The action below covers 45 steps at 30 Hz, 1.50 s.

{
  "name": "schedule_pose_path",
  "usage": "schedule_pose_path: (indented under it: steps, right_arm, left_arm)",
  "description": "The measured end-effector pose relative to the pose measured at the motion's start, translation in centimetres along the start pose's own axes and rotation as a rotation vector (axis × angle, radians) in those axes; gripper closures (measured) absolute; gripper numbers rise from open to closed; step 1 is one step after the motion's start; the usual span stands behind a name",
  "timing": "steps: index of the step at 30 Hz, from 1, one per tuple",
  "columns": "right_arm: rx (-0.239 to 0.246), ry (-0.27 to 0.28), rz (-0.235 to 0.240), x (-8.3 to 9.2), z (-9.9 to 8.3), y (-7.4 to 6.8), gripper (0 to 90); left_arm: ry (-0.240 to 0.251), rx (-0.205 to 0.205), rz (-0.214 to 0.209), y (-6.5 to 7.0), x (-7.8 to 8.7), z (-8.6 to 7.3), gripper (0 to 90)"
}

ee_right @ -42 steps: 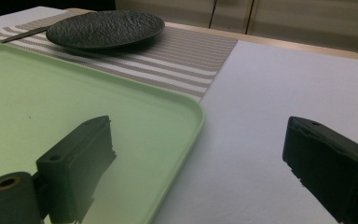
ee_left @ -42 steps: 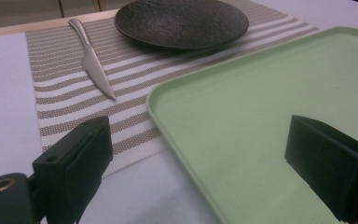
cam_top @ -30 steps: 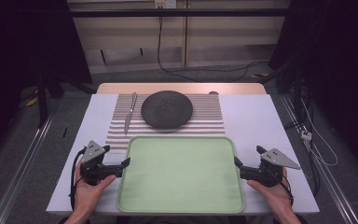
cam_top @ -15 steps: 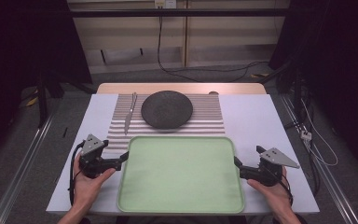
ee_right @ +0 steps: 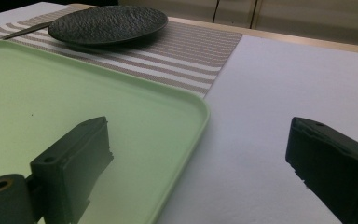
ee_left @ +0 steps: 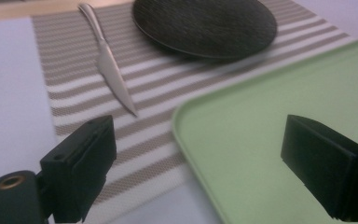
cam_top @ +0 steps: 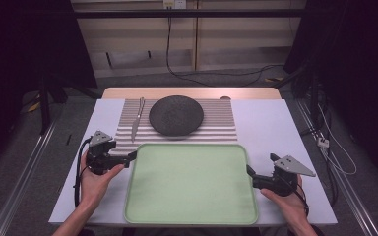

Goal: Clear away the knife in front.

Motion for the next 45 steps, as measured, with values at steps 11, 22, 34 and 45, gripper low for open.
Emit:
schedule_pose_path:
  steps: [11, 22, 34, 45]
  right_arm:
    - [0.000, -0.004, 0.003, 0.0, 0.0, 0.0, 6.5]
    - [-0.008, -0.015, 0.012, -0.6, 0.0, 0.1, 6.4]
    - [-0.012, -0.028, 0.035, -0.8, -0.1, 0.0, 6.3]
    - [-0.015, -0.035, 0.044, -1.0, -0.2, 0.1, 6.2]
  left_arm:
    - [0.031, -0.005, 0.050, -2.5, -2.1, 2.1, 11.6]
    - [-0.029, 0.107, 0.046, -4.7, -4.8, 4.2, 11.3]
    - [-0.077, 0.051, 0.092, -5.3, -8.0, 6.7, 9.4]
    - [-0.132, 0.024, 0.118, -6.3, -11.7, 8.3, 11.3]
Point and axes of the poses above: each handheld gripper's, and its own axes: x roughly backward along the jaws, z roughly out of its top, y roughly to its right, the point moved 6 cm from there along -x, roughly forward along the jaws, and after that the axes turned 5 degrees about z, right-handed, at the moved point
